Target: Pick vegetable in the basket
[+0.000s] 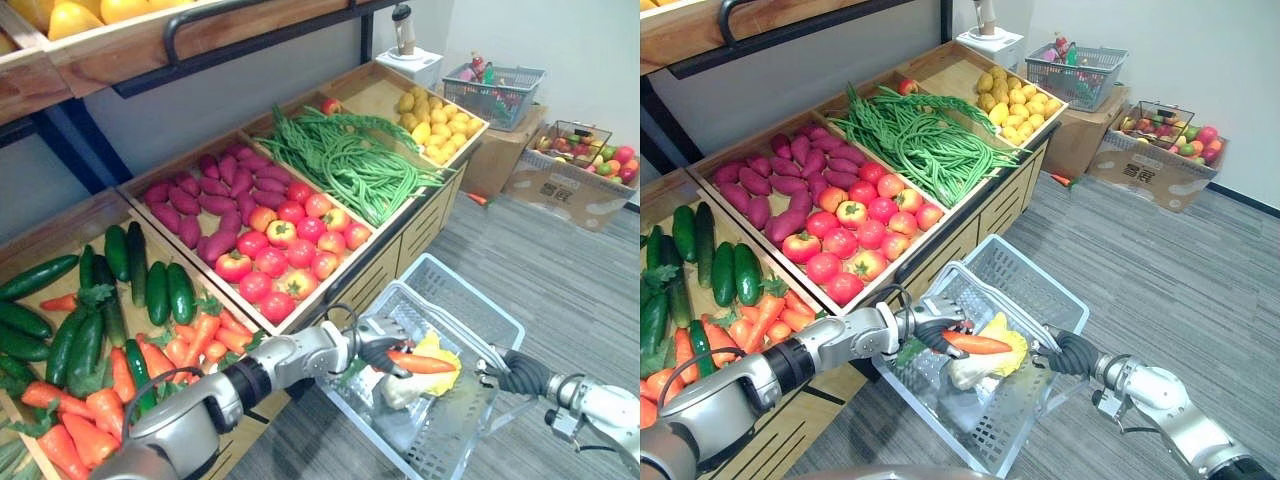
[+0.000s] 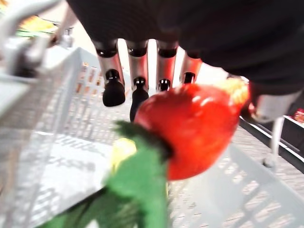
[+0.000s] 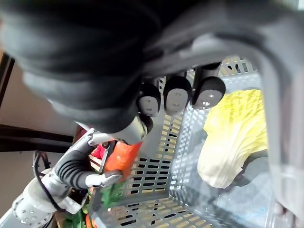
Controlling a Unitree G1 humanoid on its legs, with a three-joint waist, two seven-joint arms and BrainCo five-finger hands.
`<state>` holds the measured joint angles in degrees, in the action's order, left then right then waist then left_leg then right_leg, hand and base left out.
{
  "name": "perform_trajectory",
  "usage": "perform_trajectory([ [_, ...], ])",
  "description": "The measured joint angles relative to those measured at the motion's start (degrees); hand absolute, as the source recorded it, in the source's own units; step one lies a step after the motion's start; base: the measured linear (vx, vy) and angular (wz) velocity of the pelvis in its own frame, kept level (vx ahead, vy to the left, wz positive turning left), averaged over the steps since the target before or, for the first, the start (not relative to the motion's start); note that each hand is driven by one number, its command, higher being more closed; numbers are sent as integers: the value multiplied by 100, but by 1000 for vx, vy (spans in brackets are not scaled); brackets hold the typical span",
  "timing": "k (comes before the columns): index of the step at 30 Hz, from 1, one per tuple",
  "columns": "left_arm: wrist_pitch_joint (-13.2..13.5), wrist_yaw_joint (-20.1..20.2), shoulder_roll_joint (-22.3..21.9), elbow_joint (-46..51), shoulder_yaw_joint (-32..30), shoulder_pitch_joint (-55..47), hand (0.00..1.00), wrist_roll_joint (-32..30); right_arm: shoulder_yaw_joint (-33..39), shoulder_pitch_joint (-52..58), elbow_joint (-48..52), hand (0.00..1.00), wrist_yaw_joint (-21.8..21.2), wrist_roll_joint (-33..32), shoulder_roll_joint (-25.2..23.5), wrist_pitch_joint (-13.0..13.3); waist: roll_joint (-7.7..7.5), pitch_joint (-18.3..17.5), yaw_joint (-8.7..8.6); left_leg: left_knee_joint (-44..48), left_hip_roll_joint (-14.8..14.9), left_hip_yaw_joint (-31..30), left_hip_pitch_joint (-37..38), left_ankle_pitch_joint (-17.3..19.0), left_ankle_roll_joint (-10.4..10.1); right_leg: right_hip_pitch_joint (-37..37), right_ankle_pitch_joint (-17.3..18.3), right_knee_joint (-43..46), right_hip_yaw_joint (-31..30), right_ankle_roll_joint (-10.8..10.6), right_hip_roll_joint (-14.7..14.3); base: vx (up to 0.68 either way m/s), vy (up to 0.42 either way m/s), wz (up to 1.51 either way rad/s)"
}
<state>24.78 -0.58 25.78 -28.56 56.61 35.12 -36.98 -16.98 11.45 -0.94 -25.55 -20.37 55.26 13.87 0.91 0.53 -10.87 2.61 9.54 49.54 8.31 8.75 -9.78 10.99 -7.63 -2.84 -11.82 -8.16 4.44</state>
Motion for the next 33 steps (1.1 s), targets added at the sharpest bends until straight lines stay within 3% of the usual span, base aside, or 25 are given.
perform_trajectory([
  [13,7,-130,-94,-271,-53,0,0,-209,40,-3,-27,100,-4,1,-1,0,-54,33,-37,-62,-95,-159,-23,15,19,69,-41,-10,-72,-48,45,-57,-34,-2],
  [19,-12,-151,-136,-164,-199,1,0,-205,195,-14,-511,100,84,36,-47,25,-62,53,-54,-79,-135,-364,-123,17,75,69,-44,-11,47,-55,137,-85,-49,13],
  [27,20,-151,248,1893,-765,-383,0,-108,1360,-78,-2236,100,690,1183,-918,-30,-43,60,60,-438,-304,-1123,-227,-257,266,-152,-42,-17,769,-58,395,-46,-38,50],
  [33,42,-172,894,3342,-1537,-1067,0,79,2528,-358,-3753,100,1414,1797,-1875,-137,-13,41,306,-671,-467,-2111,-512,-551,473,-370,-42,-13,1656,-58,680,-66,-37,76],
])
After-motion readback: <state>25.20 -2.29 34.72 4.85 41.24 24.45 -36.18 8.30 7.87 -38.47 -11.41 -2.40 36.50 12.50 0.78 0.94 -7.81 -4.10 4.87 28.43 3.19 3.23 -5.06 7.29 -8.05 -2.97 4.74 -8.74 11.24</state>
